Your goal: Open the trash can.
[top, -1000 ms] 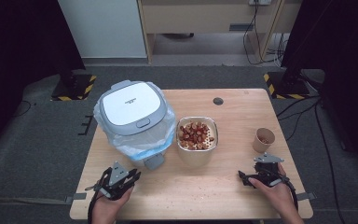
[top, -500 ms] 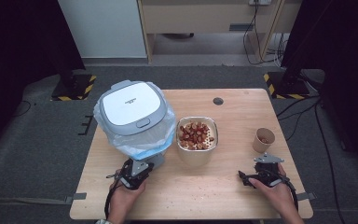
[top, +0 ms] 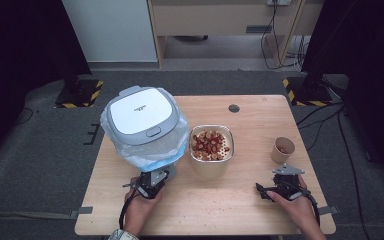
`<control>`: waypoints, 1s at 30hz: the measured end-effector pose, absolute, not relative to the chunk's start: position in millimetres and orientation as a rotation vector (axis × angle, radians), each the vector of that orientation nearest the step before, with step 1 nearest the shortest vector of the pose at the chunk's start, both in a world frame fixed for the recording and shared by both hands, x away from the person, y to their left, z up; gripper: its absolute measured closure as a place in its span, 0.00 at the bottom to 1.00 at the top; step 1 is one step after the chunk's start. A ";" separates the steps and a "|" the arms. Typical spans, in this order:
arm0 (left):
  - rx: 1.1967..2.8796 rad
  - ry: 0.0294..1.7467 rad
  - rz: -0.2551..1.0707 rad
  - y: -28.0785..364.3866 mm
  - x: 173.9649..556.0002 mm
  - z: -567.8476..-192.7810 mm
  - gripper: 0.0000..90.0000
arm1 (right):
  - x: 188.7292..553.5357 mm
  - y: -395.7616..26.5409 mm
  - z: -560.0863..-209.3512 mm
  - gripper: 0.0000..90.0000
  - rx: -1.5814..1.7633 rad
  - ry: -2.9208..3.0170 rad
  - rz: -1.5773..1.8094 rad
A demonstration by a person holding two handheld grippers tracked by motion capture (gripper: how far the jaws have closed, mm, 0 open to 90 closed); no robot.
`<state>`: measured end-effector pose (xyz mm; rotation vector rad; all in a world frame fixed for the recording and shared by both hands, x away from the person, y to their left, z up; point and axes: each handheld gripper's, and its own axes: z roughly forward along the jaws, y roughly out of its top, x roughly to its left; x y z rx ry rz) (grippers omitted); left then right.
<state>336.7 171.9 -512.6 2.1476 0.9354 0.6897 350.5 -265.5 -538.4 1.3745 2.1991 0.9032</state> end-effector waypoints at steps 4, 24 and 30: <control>2.165 0.928 0.710 169.6 336.3 -513.8 0.99 | 350.3 -265.6 -538.5 0.01 1.374 2.195 0.904; 2.176 0.976 0.663 170.7 340.6 -522.5 0.99 | 351.4 -273.6 -528.9 0.05 1.378 2.149 0.911; 2.175 0.980 0.656 171.3 340.7 -522.3 0.99 | 352.2 -280.4 -527.9 0.05 1.392 2.127 0.911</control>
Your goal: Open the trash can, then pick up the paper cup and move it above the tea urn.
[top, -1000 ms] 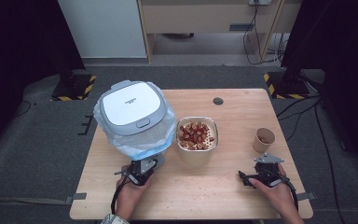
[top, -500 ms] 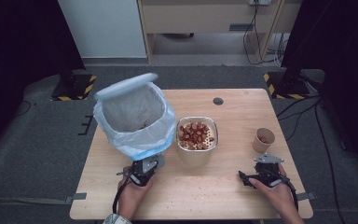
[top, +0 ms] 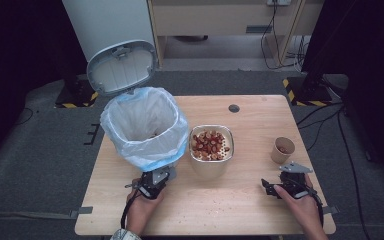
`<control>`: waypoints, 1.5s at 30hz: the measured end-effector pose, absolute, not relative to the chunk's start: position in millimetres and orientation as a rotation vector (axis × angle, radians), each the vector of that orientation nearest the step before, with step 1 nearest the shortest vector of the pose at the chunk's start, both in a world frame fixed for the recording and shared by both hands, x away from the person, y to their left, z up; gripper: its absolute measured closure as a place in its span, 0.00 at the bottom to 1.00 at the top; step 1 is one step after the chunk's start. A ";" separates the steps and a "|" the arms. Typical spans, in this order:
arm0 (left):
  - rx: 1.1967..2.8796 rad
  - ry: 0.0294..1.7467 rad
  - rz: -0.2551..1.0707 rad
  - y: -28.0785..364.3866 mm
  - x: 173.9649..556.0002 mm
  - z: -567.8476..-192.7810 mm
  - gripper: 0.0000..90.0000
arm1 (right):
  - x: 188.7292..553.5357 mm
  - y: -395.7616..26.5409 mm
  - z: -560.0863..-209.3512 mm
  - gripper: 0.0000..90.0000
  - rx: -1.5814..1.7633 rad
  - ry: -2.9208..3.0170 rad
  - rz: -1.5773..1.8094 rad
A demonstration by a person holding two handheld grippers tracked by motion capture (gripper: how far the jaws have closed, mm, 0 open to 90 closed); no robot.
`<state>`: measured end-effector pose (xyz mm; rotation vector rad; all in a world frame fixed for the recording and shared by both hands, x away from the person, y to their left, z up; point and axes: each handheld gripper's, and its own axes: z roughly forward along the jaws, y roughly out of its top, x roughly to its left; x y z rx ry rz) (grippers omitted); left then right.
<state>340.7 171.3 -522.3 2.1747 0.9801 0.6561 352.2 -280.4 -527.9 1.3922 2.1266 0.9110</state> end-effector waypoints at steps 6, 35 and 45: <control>2.177 0.979 0.659 171.1 340.6 -522.2 0.99 | 352.4 -284.5 -525.9 0.07 1.415 2.081 0.891; 2.179 0.978 0.658 171.1 340.9 -522.1 0.99 | 387.3 -325.3 -505.3 0.15 1.496 1.946 0.921; 2.176 0.976 0.659 171.1 340.7 -522.3 0.99 | 415.0 -323.7 -510.8 0.12 1.489 1.871 1.040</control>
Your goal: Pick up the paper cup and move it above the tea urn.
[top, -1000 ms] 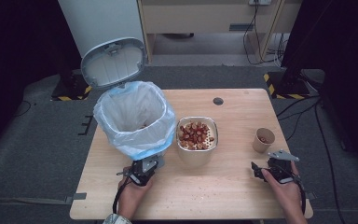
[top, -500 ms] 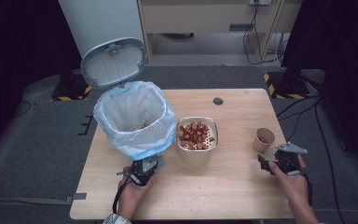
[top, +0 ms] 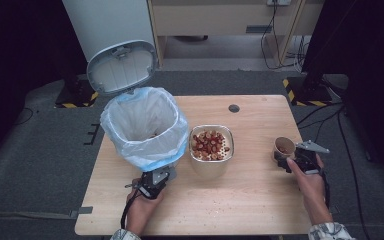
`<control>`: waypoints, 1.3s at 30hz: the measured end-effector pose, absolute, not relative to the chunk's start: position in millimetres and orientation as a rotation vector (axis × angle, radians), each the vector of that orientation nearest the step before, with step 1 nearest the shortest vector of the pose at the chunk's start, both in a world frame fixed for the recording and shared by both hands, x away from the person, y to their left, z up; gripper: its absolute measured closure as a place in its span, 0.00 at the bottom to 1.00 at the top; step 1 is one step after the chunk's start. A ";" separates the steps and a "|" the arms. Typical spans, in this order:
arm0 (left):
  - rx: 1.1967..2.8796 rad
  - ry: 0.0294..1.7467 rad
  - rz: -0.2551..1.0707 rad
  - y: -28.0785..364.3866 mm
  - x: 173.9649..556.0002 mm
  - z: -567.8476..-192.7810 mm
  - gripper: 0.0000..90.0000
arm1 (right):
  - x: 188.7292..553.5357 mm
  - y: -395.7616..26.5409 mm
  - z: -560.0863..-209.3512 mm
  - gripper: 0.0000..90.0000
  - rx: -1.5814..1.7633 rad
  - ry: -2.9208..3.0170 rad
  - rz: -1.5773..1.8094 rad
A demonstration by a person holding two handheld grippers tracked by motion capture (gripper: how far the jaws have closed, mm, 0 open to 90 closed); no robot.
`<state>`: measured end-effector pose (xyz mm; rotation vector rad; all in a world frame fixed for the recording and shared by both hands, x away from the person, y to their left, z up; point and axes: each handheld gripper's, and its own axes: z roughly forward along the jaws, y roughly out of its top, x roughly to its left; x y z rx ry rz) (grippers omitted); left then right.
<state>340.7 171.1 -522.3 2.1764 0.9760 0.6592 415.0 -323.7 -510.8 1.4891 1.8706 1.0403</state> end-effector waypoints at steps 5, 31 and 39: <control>2.177 0.975 0.661 170.9 340.7 -522.3 0.99 | 420.4 -324.2 -515.8 0.16 1.472 1.875 1.042; 2.179 0.975 0.659 171.1 340.8 -522.2 0.99 | 418.8 -306.9 -489.5 0.38 1.261 1.994 1.072; 2.178 0.978 0.656 171.0 341.0 -522.1 0.99 | 426.6 -296.7 -460.2 0.39 1.189 2.025 1.096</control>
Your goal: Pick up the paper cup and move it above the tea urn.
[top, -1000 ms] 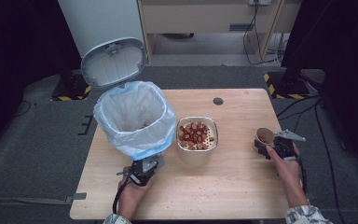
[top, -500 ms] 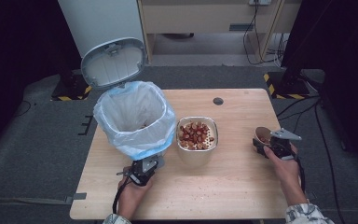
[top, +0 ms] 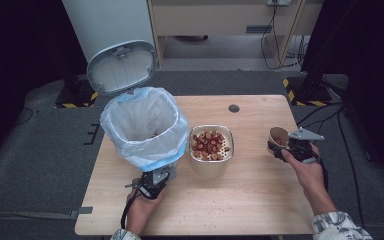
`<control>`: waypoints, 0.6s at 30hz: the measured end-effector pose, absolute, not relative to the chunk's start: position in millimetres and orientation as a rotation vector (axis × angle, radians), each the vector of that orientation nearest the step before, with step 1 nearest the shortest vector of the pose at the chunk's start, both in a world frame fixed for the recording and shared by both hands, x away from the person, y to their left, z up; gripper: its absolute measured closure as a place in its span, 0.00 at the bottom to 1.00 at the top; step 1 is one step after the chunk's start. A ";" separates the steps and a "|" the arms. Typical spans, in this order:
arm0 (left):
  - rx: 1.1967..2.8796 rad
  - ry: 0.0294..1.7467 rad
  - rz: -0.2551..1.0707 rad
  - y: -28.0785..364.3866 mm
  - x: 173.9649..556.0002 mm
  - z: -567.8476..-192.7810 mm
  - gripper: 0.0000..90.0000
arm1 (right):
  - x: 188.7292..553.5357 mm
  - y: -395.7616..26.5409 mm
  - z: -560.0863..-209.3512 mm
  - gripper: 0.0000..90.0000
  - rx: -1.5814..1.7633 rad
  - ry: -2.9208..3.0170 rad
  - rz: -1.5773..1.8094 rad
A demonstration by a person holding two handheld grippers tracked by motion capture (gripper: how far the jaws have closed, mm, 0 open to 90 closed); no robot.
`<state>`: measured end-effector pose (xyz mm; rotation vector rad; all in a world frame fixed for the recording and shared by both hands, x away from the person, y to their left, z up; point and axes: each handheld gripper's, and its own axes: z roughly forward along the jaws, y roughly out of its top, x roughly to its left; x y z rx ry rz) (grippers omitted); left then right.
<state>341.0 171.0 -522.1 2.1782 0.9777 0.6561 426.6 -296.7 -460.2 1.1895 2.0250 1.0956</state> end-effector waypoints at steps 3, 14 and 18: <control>2.178 0.975 0.657 170.9 341.1 -522.2 0.99 | 430.8 -291.9 -451.1 0.39 1.158 2.034 1.097; 2.179 0.975 0.658 170.8 341.1 -522.2 0.99 | 446.5 -275.3 -422.0 0.39 1.047 2.074 1.074; 2.179 0.976 0.658 170.7 341.1 -522.1 0.99 | 452.7 -272.6 -416.0 0.39 1.025 2.081 1.066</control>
